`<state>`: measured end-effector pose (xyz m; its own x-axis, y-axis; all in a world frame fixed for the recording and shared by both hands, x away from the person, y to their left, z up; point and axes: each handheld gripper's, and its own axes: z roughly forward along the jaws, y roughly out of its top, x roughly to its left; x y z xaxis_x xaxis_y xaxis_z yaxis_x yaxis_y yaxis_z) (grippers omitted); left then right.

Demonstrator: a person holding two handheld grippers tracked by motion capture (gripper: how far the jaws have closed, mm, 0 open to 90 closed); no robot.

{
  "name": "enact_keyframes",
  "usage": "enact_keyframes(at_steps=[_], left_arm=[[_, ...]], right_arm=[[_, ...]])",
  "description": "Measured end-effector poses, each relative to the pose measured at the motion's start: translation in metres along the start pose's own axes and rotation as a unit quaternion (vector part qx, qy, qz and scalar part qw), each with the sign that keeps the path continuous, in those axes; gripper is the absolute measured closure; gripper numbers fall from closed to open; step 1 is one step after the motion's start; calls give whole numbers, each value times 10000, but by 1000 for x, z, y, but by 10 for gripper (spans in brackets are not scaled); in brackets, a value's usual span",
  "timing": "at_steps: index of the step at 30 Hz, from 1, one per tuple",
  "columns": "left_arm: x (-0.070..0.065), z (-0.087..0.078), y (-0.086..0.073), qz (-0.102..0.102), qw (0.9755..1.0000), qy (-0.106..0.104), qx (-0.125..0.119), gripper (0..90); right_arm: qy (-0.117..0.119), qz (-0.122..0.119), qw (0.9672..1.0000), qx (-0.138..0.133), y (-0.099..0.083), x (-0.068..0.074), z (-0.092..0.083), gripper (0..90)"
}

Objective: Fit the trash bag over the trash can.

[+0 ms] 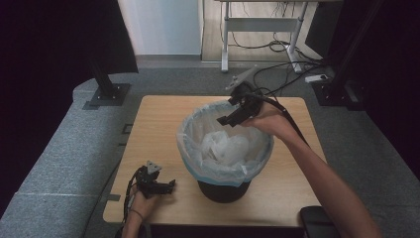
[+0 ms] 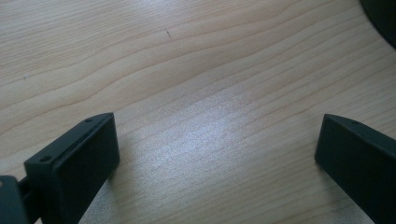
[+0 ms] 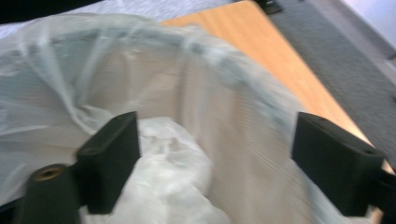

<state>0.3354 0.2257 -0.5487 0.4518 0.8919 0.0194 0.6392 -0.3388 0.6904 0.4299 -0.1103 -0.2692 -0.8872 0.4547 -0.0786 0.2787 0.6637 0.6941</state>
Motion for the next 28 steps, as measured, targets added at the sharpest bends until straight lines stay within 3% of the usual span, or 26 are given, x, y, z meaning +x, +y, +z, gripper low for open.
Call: enact_keyframes(at_steps=[3, 5, 7, 14, 20, 23, 28], left_arm=[[0, 0, 0, 0, 10000, 0, -1, 0], [0, 0, 0, 0, 10000, 0, 0, 0], [0, 0, 0, -1, 10000, 0, -1, 0], [0, 0, 0, -1, 10000, 1, -2, 0], [0, 0, 0, -1, 10000, 1, -2, 0], [0, 0, 0, -4, 10000, 4, -2, 0], [0, 0, 0, -9, 10000, 10, -4, 0]], right_arm=[[-276, 125, 9995, -131, -10, -7, -12, 117], [-432, 227, 9986, -209, -17, -12, -20, 11], [-576, 297, 9975, -274, -25, -16, -29, 0], [-735, 568, 9942, -547, -61, -31, -58, 0], [-952, 855, 9890, -742, -97, -43, -81, 0], [-1039, 916, 9872, -792, -116, -45, -91, 0], [-1091, 972, 9856, -853, -134, -46, -100, 0]])
